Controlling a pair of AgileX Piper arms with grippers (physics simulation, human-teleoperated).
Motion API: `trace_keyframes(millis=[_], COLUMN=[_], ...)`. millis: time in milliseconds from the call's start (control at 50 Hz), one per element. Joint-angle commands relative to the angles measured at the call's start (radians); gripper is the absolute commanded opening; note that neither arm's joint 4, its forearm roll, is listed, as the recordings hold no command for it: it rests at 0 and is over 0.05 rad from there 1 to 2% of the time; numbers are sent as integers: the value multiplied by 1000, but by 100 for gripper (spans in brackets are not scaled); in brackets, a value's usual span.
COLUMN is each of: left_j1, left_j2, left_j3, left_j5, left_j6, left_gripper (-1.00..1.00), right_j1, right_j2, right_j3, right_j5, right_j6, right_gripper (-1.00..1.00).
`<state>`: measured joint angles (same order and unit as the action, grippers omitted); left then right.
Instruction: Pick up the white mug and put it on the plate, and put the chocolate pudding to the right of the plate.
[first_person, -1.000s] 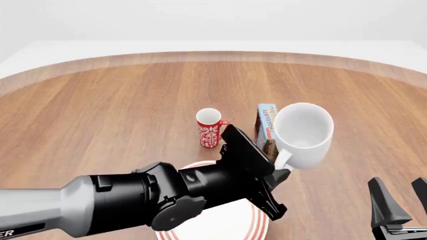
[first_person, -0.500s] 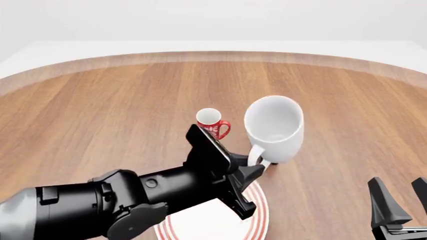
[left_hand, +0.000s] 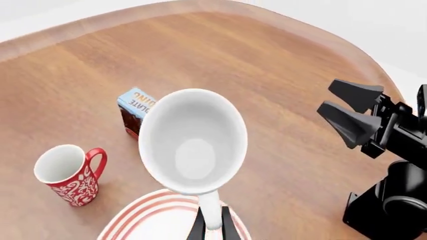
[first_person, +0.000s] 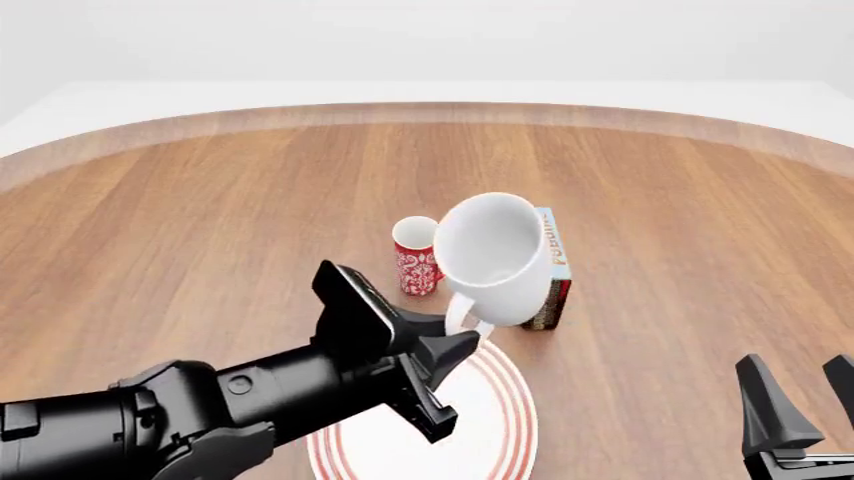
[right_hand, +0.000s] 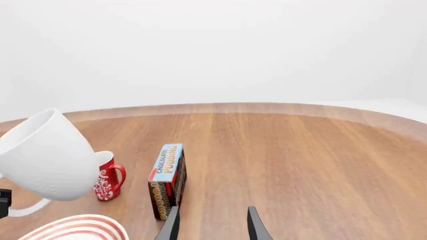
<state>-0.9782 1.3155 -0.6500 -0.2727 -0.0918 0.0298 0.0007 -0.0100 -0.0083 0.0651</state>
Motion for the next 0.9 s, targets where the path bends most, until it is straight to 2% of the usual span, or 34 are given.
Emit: trace_keyframes(millis=[20, 480, 760, 900], left_j1=[34, 84, 91, 87], left_j2=[-44, -99, -118, -108], left_j3=[49, 154, 188, 215], left_j5=[-14, -31, 2, -16], left_j6=[-9, -29, -34, -49], left_gripper=[-100, -100, -100, -100], right_j1=[1, 2, 2, 3], right_j2=[0, 0, 0, 0], right_j3=[0, 0, 0, -1], right_j5=[1, 0, 0, -1], right_j6=[0, 0, 0, -2], right_gripper=[100, 100, 100, 100])
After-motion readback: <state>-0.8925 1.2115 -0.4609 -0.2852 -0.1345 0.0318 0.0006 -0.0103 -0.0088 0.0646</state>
